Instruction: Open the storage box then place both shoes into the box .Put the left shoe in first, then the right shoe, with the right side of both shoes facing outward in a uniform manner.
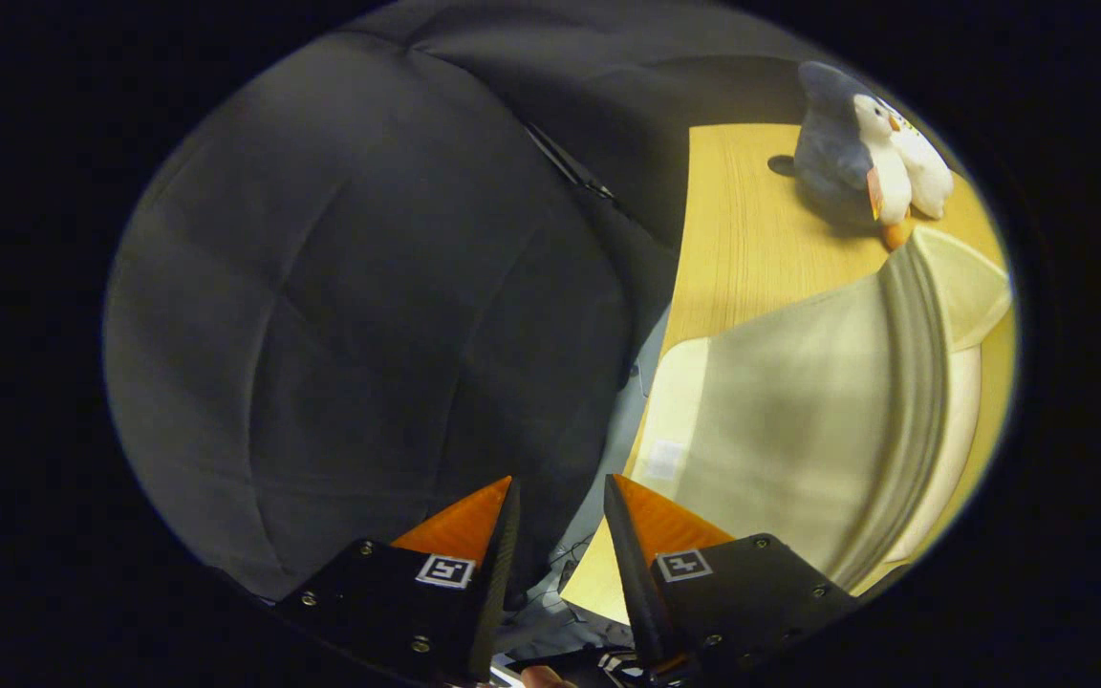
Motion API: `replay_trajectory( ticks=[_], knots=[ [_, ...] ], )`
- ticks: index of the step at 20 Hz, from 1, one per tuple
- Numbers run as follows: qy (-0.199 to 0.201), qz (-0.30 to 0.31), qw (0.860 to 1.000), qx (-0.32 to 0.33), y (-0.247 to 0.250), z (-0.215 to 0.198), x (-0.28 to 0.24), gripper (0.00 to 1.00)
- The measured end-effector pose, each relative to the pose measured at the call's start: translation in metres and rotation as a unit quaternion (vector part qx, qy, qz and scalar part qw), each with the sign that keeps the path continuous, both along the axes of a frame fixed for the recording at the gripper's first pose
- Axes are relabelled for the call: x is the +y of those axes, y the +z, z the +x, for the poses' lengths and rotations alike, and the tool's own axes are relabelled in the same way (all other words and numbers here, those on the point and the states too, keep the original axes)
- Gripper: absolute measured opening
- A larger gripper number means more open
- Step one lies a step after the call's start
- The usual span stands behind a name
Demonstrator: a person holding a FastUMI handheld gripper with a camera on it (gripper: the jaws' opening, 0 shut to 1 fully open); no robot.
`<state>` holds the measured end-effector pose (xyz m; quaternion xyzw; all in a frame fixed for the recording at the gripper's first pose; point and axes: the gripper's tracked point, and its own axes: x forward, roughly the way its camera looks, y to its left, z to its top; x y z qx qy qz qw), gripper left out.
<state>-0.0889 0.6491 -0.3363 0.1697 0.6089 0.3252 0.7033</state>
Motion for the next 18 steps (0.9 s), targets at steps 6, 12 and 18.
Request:
replay_trajectory(
  ticks=[6,12,18],
  knots=[
    [-0.004,0.010,0.993,-0.121,0.064,0.044,-0.113,0.54],
    [-0.074,-0.014,0.982,-0.176,0.097,0.089,-0.245,0.54],
    [-0.136,-0.055,0.970,-0.196,0.096,0.104,-0.345,0.54]
  ],
)
